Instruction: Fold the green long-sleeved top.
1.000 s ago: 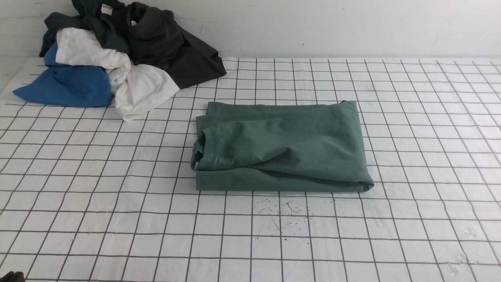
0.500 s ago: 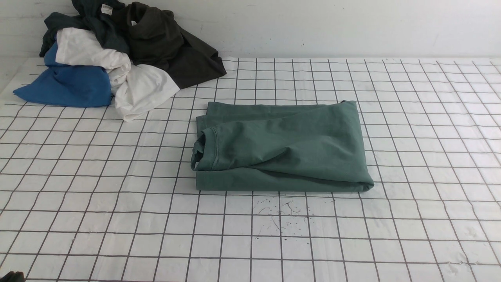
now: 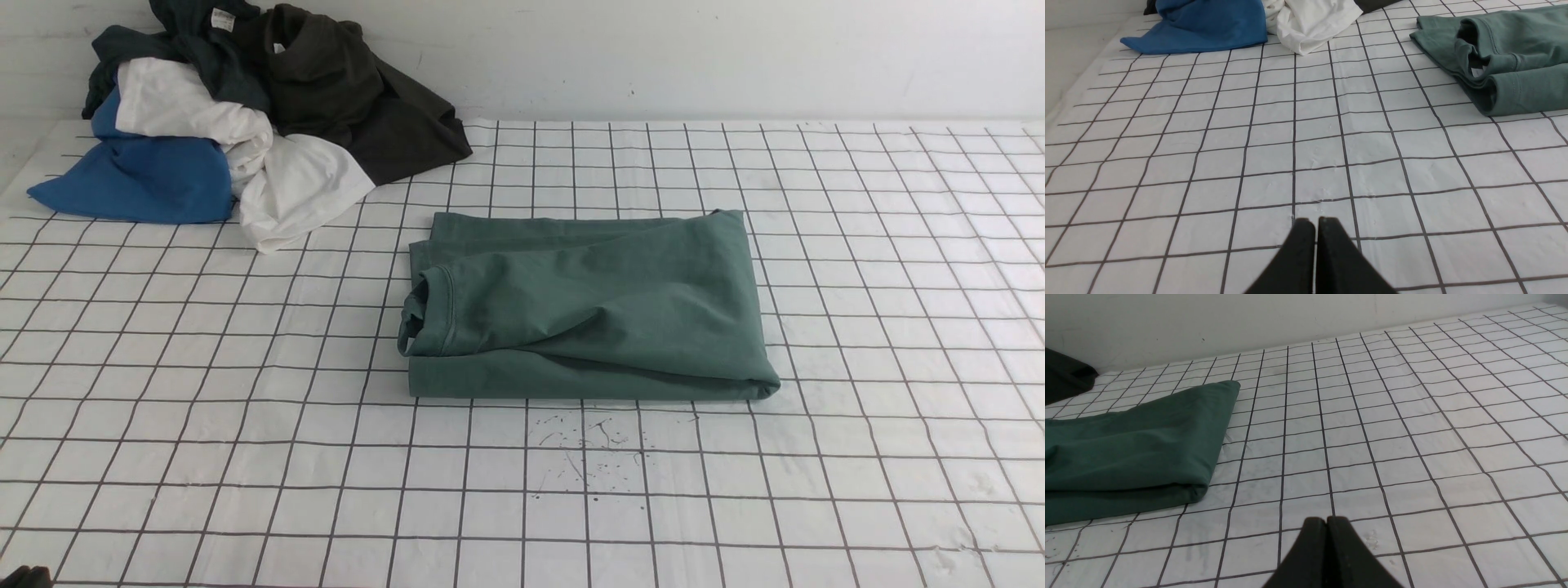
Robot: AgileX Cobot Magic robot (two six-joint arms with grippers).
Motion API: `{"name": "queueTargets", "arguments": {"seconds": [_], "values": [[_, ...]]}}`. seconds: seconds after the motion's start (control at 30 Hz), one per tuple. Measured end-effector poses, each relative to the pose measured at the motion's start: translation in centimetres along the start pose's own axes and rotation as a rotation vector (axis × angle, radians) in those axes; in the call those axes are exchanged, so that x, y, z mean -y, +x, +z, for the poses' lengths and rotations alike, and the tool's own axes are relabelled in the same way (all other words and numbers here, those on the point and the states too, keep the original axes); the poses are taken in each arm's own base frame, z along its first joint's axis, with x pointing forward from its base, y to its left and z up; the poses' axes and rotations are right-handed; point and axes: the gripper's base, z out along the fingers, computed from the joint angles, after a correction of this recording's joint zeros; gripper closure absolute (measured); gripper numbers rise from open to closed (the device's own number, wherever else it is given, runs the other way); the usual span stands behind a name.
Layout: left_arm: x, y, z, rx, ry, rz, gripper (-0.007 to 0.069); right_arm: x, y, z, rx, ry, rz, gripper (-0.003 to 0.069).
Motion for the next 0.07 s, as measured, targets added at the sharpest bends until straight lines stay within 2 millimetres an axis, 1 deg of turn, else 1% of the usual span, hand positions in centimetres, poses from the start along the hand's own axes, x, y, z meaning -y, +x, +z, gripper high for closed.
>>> {"name": "queueTargets", "arguments": {"seconds": [0.07], "values": [[0.00, 0.00, 0.00, 0.000, 0.000, 0.000, 0.0631, 0.00, 0.00, 0.00, 0.000, 0.000, 0.000, 0.0673]]}}
